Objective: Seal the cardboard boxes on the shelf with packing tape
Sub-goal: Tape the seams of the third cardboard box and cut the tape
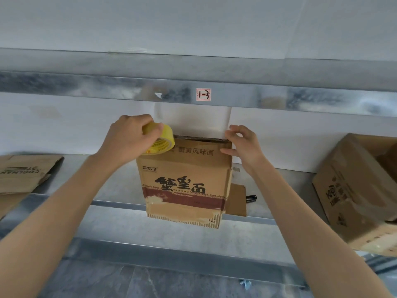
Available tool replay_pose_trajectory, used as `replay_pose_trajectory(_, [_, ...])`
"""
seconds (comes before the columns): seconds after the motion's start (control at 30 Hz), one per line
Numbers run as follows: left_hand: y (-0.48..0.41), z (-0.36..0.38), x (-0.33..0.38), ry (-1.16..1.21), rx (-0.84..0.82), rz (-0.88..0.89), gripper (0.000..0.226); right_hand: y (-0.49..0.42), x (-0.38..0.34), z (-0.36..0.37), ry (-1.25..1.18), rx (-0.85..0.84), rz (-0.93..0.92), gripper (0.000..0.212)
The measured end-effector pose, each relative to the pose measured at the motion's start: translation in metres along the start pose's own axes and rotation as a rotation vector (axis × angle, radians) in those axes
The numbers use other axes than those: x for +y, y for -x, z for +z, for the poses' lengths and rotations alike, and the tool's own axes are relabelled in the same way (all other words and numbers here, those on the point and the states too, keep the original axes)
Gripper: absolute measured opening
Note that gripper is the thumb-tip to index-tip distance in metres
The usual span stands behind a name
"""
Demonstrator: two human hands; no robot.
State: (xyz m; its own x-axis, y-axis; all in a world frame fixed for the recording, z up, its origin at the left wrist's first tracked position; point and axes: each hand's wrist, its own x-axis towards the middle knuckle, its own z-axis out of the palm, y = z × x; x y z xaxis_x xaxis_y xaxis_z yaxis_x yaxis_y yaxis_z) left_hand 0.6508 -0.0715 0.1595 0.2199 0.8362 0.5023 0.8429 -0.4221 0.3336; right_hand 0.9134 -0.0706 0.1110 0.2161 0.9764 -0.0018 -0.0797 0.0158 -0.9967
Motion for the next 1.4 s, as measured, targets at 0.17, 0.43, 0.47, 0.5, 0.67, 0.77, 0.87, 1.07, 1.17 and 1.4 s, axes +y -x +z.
replay_pose_trajectory(0.17, [-0.011, 0.008, 0.008, -0.077, 0.035, -0.041, 0.044, -0.014, 0.006, -0.003, 0.143, -0.010, -0.130, 0.008])
replay_pose_trajectory(0.43, [-0.018, 0.019, 0.008, -0.099, 0.017, 0.005, 0.042, -0.016, 0.028, -0.002, 0.173, 0.000, -0.029, 0.015])
replay_pose_trajectory(0.47, [-0.019, 0.022, 0.009, -0.096, -0.001, 0.021, 0.041, -0.015, 0.030, -0.003, 0.153, 0.025, -0.009, 0.015])
replay_pose_trajectory(0.5, [-0.021, 0.026, 0.010, -0.085, -0.021, 0.036, 0.041, -0.015, 0.031, -0.004, 0.139, 0.045, 0.012, 0.016])
replay_pose_trajectory(0.67, [-0.041, 0.044, 0.014, -0.008, -0.103, 0.098, 0.047, -0.012, 0.036, -0.007, 0.032, 0.146, 0.099, 0.021])
replay_pose_trajectory(0.77, [-0.050, 0.054, 0.011, 0.049, -0.171, 0.142, 0.044, -0.009, 0.037, -0.010, -0.015, 0.214, 0.114, 0.021])
replay_pose_trajectory(0.87, [-0.054, 0.062, 0.005, 0.029, -0.205, 0.190, 0.044, -0.007, 0.036, -0.011, -0.070, 0.271, 0.132, 0.023])
replay_pose_trajectory(1.07, [-0.059, 0.069, -0.009, -0.044, -0.256, 0.281, 0.046, -0.006, 0.037, 0.000, -0.201, 0.374, 0.182, 0.015])
replay_pose_trajectory(1.17, [-0.056, 0.073, -0.010, -0.068, -0.239, 0.324, 0.048, -0.004, 0.038, -0.004, -0.272, 0.388, 0.201, 0.009])
replay_pose_trajectory(1.4, [-0.057, 0.082, 0.006, -0.206, -0.232, 0.397, 0.045, 0.011, 0.052, -0.025, -0.119, 0.300, 0.299, 0.002])
